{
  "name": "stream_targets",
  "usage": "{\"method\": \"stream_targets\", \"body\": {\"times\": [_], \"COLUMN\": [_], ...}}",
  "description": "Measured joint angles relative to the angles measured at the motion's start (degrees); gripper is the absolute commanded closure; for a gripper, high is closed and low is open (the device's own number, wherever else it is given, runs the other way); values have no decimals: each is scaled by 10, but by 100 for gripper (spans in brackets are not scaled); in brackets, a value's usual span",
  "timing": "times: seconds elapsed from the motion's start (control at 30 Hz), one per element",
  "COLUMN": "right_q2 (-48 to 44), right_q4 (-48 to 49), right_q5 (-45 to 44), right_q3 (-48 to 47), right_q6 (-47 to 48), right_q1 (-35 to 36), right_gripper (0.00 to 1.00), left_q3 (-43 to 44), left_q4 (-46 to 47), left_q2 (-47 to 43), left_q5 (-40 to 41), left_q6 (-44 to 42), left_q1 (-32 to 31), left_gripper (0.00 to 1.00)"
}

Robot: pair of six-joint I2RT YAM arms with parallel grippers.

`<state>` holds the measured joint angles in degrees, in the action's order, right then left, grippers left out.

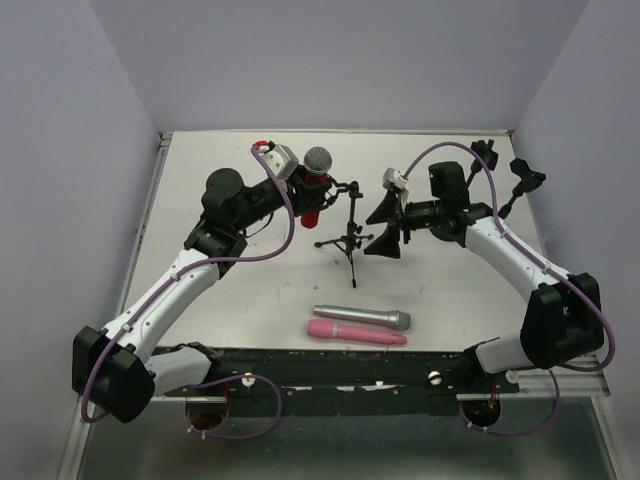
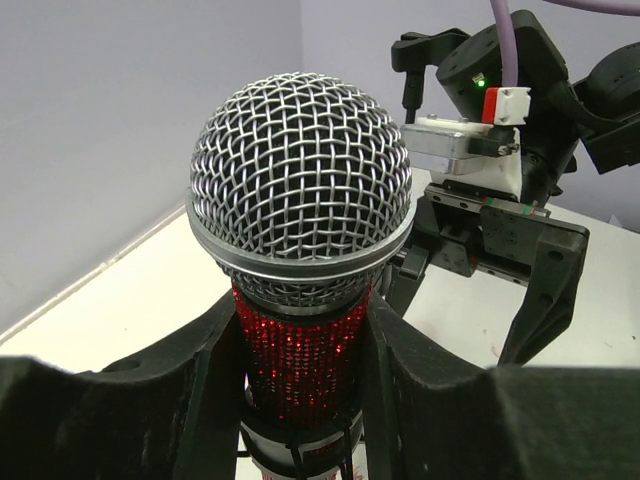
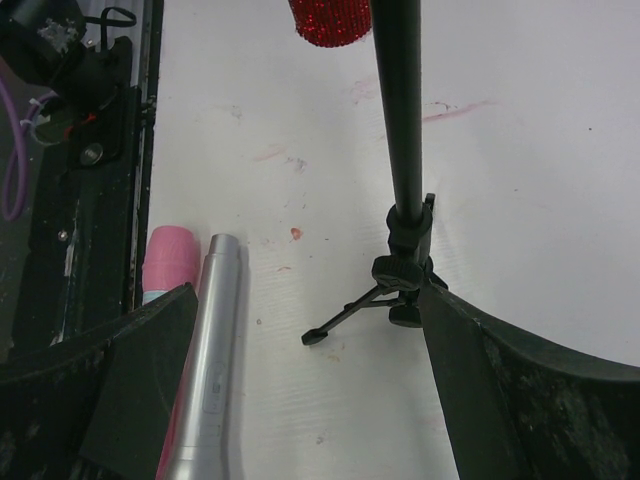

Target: Attach the microphones to the stand

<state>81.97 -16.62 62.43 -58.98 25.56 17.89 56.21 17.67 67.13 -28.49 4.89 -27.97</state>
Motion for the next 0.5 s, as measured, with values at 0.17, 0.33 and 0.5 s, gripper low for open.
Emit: {"method": "stream_targets", "body": {"times": [0.17, 0.33, 0.5], "right_q2": [4, 7, 9], "right_q4": [0, -1, -5], "right_q5": [0, 0, 0], "right_q3": [0, 0, 0], "right_q6": [0, 1, 10], "right_q1": [0, 0, 0], "right_gripper": [0, 0, 0], "left_q3": [-5, 12, 30], "left_q4": [4, -35, -74], "left_q2": [-4, -4, -13], "left_q5": [9, 26, 53], "left_q6": [1, 22, 37], "left_q1": [0, 0, 0], "left_gripper": [29, 6, 1]}}
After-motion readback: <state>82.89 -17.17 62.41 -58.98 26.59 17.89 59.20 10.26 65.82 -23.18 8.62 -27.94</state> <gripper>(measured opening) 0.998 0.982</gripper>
